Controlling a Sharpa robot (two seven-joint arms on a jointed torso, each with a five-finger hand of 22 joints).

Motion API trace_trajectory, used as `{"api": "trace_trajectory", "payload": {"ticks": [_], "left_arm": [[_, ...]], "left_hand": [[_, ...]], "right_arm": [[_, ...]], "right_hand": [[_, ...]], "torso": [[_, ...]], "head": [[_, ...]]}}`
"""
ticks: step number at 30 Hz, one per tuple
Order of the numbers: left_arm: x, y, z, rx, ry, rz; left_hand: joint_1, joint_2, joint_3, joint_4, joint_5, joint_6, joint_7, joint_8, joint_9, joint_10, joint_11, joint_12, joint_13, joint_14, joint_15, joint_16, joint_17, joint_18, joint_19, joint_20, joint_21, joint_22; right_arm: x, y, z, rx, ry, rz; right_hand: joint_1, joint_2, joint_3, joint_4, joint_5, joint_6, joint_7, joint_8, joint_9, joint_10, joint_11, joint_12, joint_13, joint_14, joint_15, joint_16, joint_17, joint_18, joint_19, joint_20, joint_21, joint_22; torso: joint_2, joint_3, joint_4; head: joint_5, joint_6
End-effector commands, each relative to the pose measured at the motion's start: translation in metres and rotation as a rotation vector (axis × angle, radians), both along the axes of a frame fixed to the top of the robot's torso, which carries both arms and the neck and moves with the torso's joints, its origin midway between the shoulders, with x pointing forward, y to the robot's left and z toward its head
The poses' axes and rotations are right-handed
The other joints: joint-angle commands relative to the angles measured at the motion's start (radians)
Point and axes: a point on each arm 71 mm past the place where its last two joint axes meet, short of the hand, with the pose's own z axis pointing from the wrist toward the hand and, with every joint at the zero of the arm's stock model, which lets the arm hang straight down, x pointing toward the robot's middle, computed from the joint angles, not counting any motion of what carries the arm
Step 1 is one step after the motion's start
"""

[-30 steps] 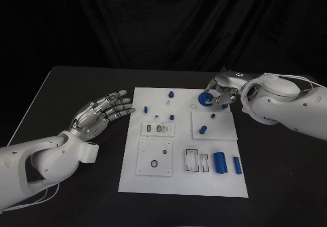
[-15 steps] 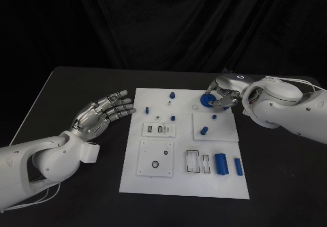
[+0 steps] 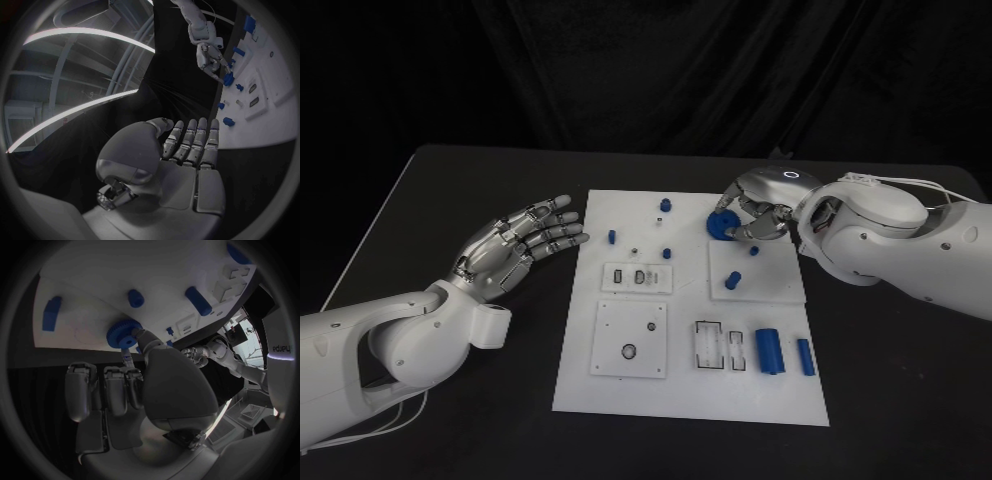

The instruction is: Assemble the parts on the task board

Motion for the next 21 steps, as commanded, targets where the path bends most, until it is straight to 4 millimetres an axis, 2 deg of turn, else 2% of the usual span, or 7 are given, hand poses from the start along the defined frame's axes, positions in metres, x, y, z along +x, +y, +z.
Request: {"api": "trace_trajectory", "payload": {"ticks": [1, 21], "left_arm": [[-0.002, 0.003, 0.013, -0.106, -0.155, 0.046], [0.003, -0.002, 0.011, -0.108, -0.15, 0.031]], "left_hand": [[-0.007, -0.001, 0.006, 0.003, 0.003, -0.002, 0.006, 0.004, 0.0, 0.003, 0.006, 0.005, 0.001, 0.002, 0.007, 0.001, -0.002, -0.004, 0.0, 0.008, -0.004, -0.001], [-0.008, 0.002, 0.009, 0.003, 0.003, -0.005, 0.009, 0.004, -0.001, 0.003, 0.007, 0.006, 0.001, 0.003, 0.009, 0.002, -0.002, -0.006, 0.001, 0.009, -0.004, -0.001]], "right_arm": [[-0.002, 0.012, 0.004, 0.017, -0.013, 0.048], [0.008, 0.064, 0.01, 0.031, -0.05, 0.176]], "right_hand": [[-0.018, 0.005, 0.003, 0.008, -0.009, 0.03, -0.026, 0.091, 0.11, 0.102, 0.002, 0.003, 0.263, 0.105, 0.0, 0.003, 0.263, -0.015, 0.026, -0.001, 0.005, 0.165], [-0.019, 0.009, 0.002, 0.007, -0.03, 0.025, -0.027, 0.099, 0.121, 0.102, 0.003, 0.003, 0.263, 0.105, 0.0, 0.003, 0.263, -0.015, 0.027, 0.0, 0.005, 0.166]], "torso": [[0.0, -0.0003, 0.0004], [0.0, -0.0006, 0.0006]], "head": [[0.001, 0.002], [-0.006, 0.009]]}}
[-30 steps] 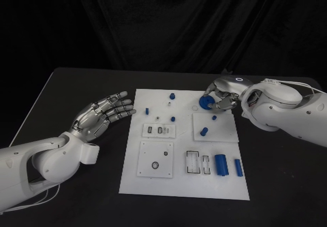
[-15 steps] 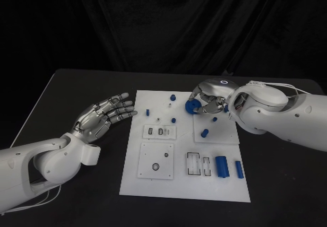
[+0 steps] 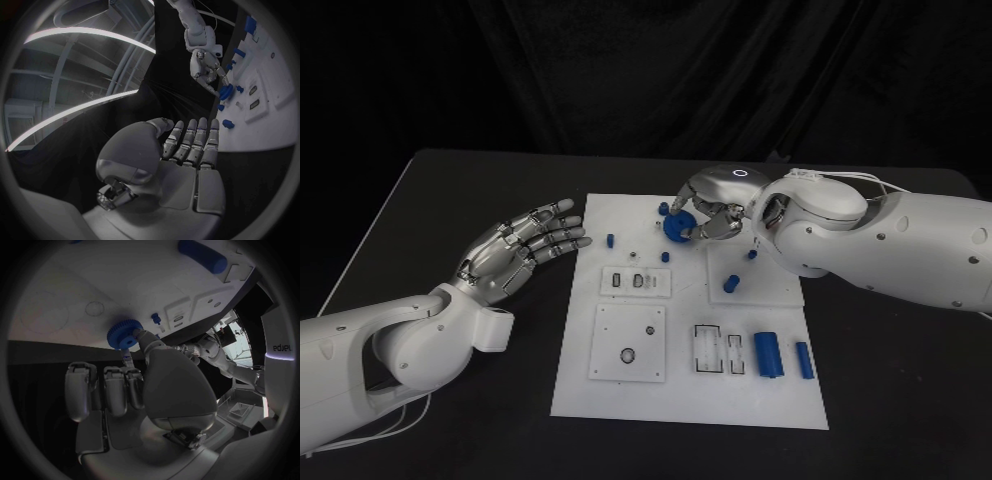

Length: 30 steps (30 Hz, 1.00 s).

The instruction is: Assemble the parts on the task board

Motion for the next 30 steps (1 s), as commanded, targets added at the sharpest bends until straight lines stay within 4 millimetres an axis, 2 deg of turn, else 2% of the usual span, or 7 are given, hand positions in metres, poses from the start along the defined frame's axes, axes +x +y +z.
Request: {"api": "trace_trajectory", "payload": {"ticks": [1, 18, 24, 30], "left_arm": [[-0.001, 0.004, 0.012, -0.104, -0.149, 0.045], [0.0, 0.002, 0.012, -0.105, -0.146, 0.04], [0.0, 0.002, 0.012, -0.105, -0.146, 0.039], [0.0, 0.002, 0.012, -0.105, -0.145, 0.038]], "left_hand": [[-0.008, 0.002, 0.007, 0.0, 0.003, -0.002, 0.005, 0.004, -0.001, 0.0, 0.004, 0.006, 0.001, -0.001, 0.006, 0.002, -0.002, -0.006, 0.001, 0.009, -0.004, -0.001], [-0.009, 0.002, 0.009, 0.0, 0.003, -0.002, 0.006, 0.004, -0.001, -0.001, 0.005, 0.006, 0.001, 0.0, 0.007, 0.003, -0.002, -0.006, 0.001, 0.009, -0.004, -0.001], [-0.009, 0.002, 0.009, 0.0, 0.003, -0.002, 0.006, 0.004, -0.001, -0.001, 0.005, 0.006, 0.001, 0.0, 0.007, 0.003, -0.002, -0.006, 0.001, 0.009, -0.004, -0.001], [-0.009, 0.002, 0.009, 0.0, 0.003, -0.002, 0.006, 0.004, -0.001, -0.001, 0.005, 0.006, 0.001, 0.0, 0.007, 0.003, -0.002, -0.006, 0.001, 0.009, -0.004, -0.001]], "right_arm": [[0.0, 0.006, 0.004, 0.025, -0.028, 0.038], [0.006, 0.022, 0.004, 0.009, -0.026, 0.059], [0.009, 0.024, 0.001, -0.012, -0.01, 0.049], [0.011, 0.027, -0.001, -0.026, -0.001, 0.045]], "right_hand": [[-0.002, 0.002, -0.001, 0.003, -0.005, 0.024, -0.026, 0.097, 0.121, 0.102, 0.002, 0.003, 0.263, 0.105, 0.0, 0.003, 0.263, -0.015, 0.026, 0.0, 0.005, 0.166], [-0.001, 0.002, 0.0, 0.0, -0.012, 0.008, -0.022, 0.093, 0.123, 0.102, 0.006, 0.003, 0.263, 0.105, 0.002, 0.003, 0.263, -0.014, 0.022, 0.001, 0.001, 0.161], [-0.004, 0.001, 0.005, 0.0, -0.025, -0.036, -0.01, 0.071, 0.117, 0.102, 0.015, 0.003, 0.263, 0.105, 0.01, 0.003, 0.263, -0.008, 0.008, 0.008, -0.014, 0.145], [-0.003, -0.005, 0.018, -0.001, -0.032, -0.094, 0.001, 0.024, 0.098, 0.102, 0.016, 0.003, 0.263, 0.105, 0.012, 0.003, 0.263, -0.001, -0.012, 0.012, -0.035, 0.123]], "torso": [[0.0, -0.0002, 0.0003], [0.0, 0.0001, 0.0], [0.0, 0.0005, -0.0013], [0.0, 0.0005, -0.0008]], "head": [[0.0, 0.0], [-0.005, -0.005], [-0.005, -0.007], [-0.005, -0.009]]}}
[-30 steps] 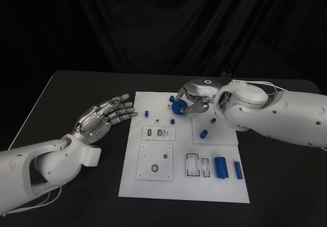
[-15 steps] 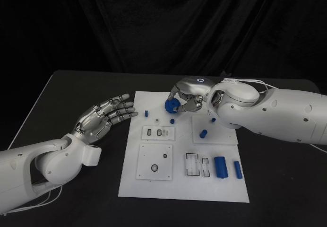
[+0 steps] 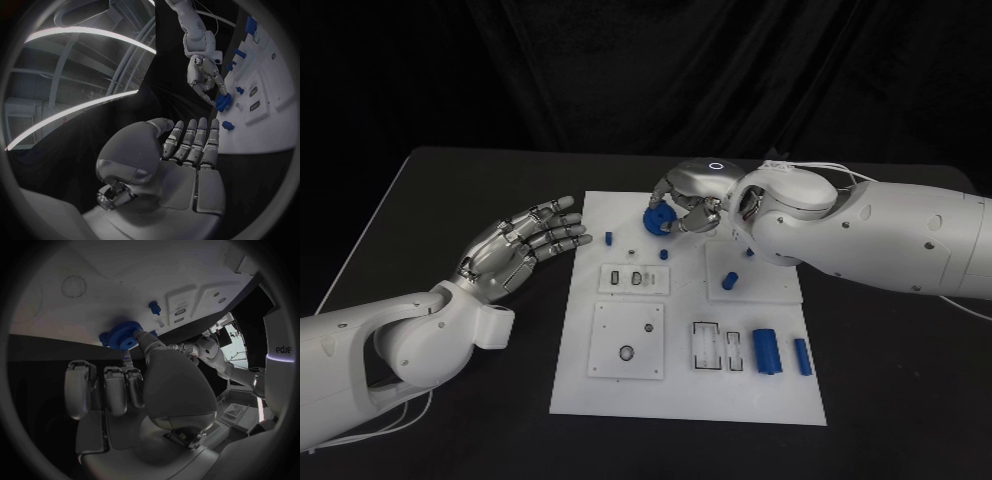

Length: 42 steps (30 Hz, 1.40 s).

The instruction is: Assemble the parts on the task board

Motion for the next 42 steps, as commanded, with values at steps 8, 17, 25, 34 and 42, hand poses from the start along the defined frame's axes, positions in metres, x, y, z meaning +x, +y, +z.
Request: {"api": "trace_trajectory", "payload": {"ticks": [8, 17, 25, 34, 42], "left_arm": [[-0.001, 0.004, 0.012, -0.101, -0.143, 0.044], [0.0, 0.003, 0.011, -0.101, -0.141, 0.042], [0.0, 0.004, 0.011, -0.103, -0.141, 0.041], [-0.003, 0.008, 0.012, -0.097, -0.142, 0.056], [-0.008, 0.008, 0.014, -0.092, -0.139, 0.066]], "left_hand": [[-0.009, 0.002, 0.006, -0.002, 0.003, -0.002, 0.006, 0.004, -0.001, -0.001, 0.005, 0.006, 0.001, 0.0, 0.007, 0.003, -0.002, -0.007, -0.002, 0.006, -0.004, -0.001], [-0.01, 0.003, 0.008, -0.003, 0.003, -0.002, 0.007, 0.004, -0.001, -0.001, 0.005, 0.007, 0.001, 0.002, 0.008, 0.004, -0.002, -0.007, -0.001, 0.006, -0.003, -0.001], [-0.01, 0.003, 0.008, -0.003, 0.003, -0.002, 0.007, 0.004, -0.001, -0.001, 0.005, 0.007, 0.001, 0.002, 0.008, 0.004, -0.002, -0.007, -0.001, 0.006, -0.003, -0.001], [-0.01, 0.003, 0.009, -0.003, 0.003, 0.001, 0.008, 0.005, -0.001, -0.001, 0.006, 0.007, 0.001, 0.002, 0.008, 0.004, -0.001, -0.008, -0.001, 0.006, -0.003, -0.001], [-0.01, 0.002, 0.01, -0.003, 0.003, 0.005, 0.008, 0.006, 0.0, 0.0, 0.006, 0.008, 0.001, 0.002, 0.009, 0.004, -0.002, -0.008, -0.001, 0.006, -0.003, -0.001]], "right_arm": [[0.003, 0.001, -0.003, -0.026, 0.011, -0.019], [0.003, 0.002, -0.004, -0.028, 0.012, -0.023], [0.004, -0.004, -0.003, -0.017, 0.004, -0.029], [-0.003, -0.033, 0.008, 0.084, -0.062, -0.043], [-0.021, -0.094, 0.022, 0.12, -0.063, -0.158]], "right_hand": [[0.004, -0.003, 0.016, 0.0, -0.055, -0.088, -0.005, -0.076, -0.019, 0.106, -0.007, 0.003, 0.263, 0.105, -0.005, 0.003, 0.263, 0.001, -0.01, -0.004, -0.013, 0.12], [-0.004, 0.007, 0.006, 0.009, -0.159, -0.141, -0.02, -0.104, -0.056, 0.106, -0.021, 0.003, 0.263, 0.105, -0.017, 0.003, 0.263, 0.004, -0.018, -0.017, -0.028, 0.111], [-0.012, 0.009, -0.006, 0.017, -0.182, -0.121, -0.013, -0.093, -0.06, 0.106, -0.017, 0.003, 0.263, 0.105, -0.014, 0.003, 0.263, 0.005, -0.02, -0.016, -0.032, 0.109], [-0.035, 0.018, -0.023, 0.041, -0.182, -0.064, -0.006, -0.069, -0.058, 0.106, -0.01, 0.003, 0.263, 0.105, -0.008, 0.003, 0.263, 0.002, -0.009, -0.01, -0.024, 0.121], [-0.051, 0.018, -0.036, 0.06, -0.182, -0.023, -0.006, -0.054, -0.056, 0.106, -0.008, 0.003, 0.263, 0.105, -0.007, 0.003, 0.263, -0.002, 0.0, -0.009, -0.015, 0.132]], "torso": [[0.0, 0.0001, 0.0009], [0.0, -0.0003, 0.0009], [0.0, 0.0001, 0.0003], [0.0, 0.0008, 0.0001], [-0.001, 0.0014, -0.0021]], "head": [[-0.001, 0.0], [-0.002, -0.002], [0.002, -0.004], [0.013, 0.01], [0.02, 0.025]]}}
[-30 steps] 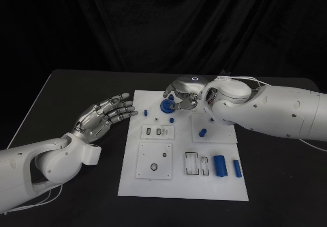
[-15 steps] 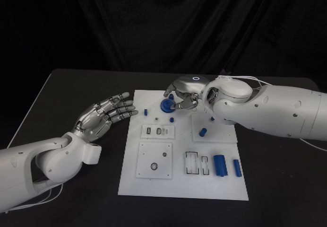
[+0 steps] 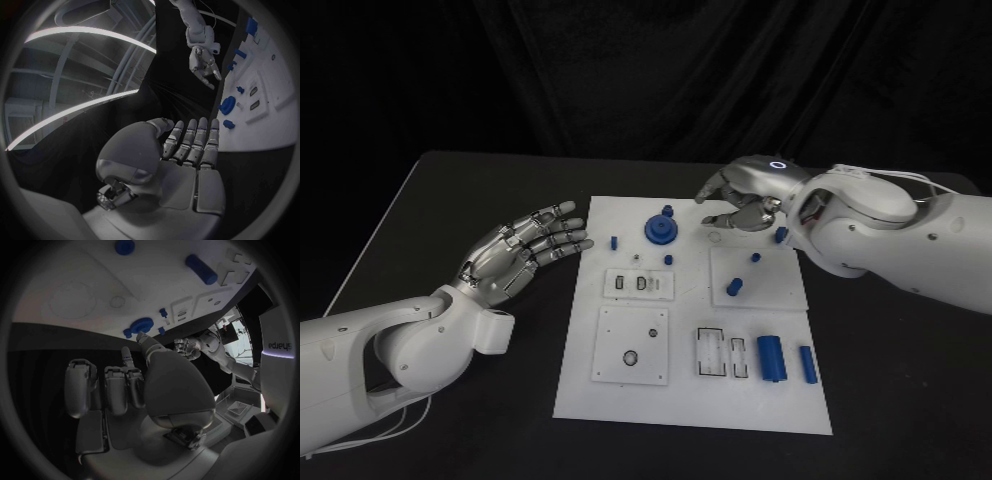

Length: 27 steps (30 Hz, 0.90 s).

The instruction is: Assemble the parts on the task board

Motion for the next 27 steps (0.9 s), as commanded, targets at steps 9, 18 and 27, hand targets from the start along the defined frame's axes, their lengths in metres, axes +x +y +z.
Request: {"api": "trace_trajectory", "payload": {"ticks": [9, 18, 27], "left_arm": [[-0.001, -0.003, 0.011, -0.094, -0.138, 0.042], [0.002, -0.01, 0.01, -0.098, -0.135, 0.025], [0.004, -0.011, 0.009, -0.098, -0.133, 0.02]], "left_hand": [[-0.012, 0.0, 0.009, -0.001, 0.005, 0.008, 0.004, 0.01, 0.001, 0.003, 0.006, 0.007, 0.002, 0.001, 0.006, 0.006, -0.002, -0.01, 0.001, 0.006, -0.002, -0.001], [-0.012, 0.0, 0.009, -0.001, 0.005, 0.007, 0.004, 0.01, 0.001, 0.003, 0.006, 0.007, 0.002, 0.001, 0.006, 0.006, -0.002, -0.01, 0.002, 0.006, -0.002, -0.001], [-0.012, 0.001, 0.01, -0.001, 0.005, 0.008, 0.004, 0.01, 0.001, 0.004, 0.007, 0.007, 0.002, 0.002, 0.006, 0.006, -0.002, -0.01, 0.002, 0.006, -0.002, -0.001]], "right_arm": [[-0.022, -0.073, 0.002, 0.077, 0.003, -0.185], [-0.034, -0.114, -0.006, 0.15, -0.049, -0.281], [-0.033, -0.132, -0.021, 0.158, -0.045, -0.331]], "right_hand": [[-0.017, -0.011, -0.013, 0.02, -0.007, 0.017, -0.013, 0.003, -0.003, 0.106, -0.004, 0.003, 0.264, 0.105, -0.007, 0.003, 0.263, 0.001, 0.004, -0.004, -0.005, 0.127], [-0.012, -0.024, -0.025, 0.032, -0.017, -0.012, -0.026, -0.025, -0.02, 0.106, -0.016, 0.003, 0.264, 0.105, -0.018, 0.003, 0.263, 0.0, 0.008, -0.014, -0.004, 0.131], [-0.011, -0.03, -0.033, 0.044, -0.039, -0.013, -0.022, -0.031, -0.027, 0.106, -0.016, 0.003, 0.264, 0.103, -0.019, -0.002, 0.258, 0.002, 0.003, -0.017, -0.012, 0.125]], "torso": [[-0.019, 0.0067, -0.0095], [-0.046, 0.022, -0.019], [-0.053, 0.0405, -0.0175]], "head": [[0.002, -0.012], [-0.002, -0.046], [-0.027, -0.066]]}}
